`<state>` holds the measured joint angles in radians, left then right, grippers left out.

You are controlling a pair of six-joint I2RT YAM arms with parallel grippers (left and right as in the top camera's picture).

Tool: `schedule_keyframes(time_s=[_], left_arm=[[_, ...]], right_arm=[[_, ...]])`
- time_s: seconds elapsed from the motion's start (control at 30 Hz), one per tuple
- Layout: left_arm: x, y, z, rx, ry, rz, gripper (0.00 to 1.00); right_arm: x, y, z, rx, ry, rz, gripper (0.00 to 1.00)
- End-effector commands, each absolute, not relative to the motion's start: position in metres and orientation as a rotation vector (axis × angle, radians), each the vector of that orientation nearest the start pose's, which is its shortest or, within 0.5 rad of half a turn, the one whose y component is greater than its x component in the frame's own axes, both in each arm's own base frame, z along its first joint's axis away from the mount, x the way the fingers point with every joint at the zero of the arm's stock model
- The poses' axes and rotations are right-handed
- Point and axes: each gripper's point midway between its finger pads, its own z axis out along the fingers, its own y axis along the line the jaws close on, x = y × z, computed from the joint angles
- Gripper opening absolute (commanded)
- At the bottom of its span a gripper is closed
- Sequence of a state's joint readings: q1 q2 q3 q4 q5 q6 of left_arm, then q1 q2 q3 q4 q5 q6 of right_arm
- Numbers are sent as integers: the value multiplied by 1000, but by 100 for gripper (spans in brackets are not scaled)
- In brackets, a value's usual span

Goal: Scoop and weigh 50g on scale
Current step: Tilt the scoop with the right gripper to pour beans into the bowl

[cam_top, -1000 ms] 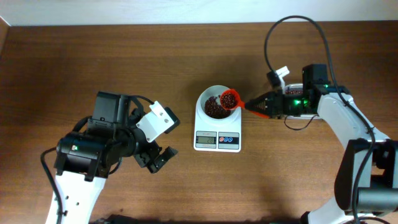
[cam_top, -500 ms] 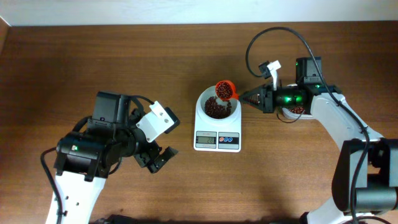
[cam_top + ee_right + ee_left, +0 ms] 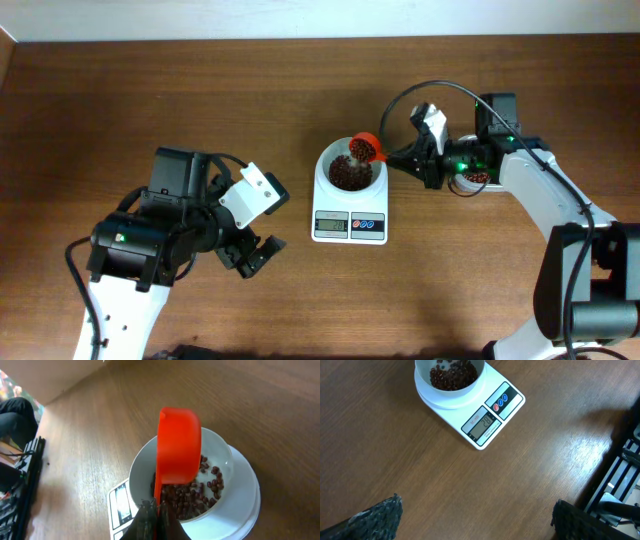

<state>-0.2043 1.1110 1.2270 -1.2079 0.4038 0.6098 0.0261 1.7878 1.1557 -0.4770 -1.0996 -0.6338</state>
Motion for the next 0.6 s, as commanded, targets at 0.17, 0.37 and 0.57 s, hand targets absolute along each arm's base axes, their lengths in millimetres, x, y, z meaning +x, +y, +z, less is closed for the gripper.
schedule_keyframes(time_s=[0.17,0.37,0.57], left_arm=[[230,-115,238,1145,2283,-373,99],[230,-116,238,1145,2283,-373,99],[230,-115,238,1145,2283,-373,99]], right_arm=[[373,168,147,-1044,1877,1117,4],[377,167,145,-1071,1862,1074,4],[382,167,148,-1126,1790,1015,4]])
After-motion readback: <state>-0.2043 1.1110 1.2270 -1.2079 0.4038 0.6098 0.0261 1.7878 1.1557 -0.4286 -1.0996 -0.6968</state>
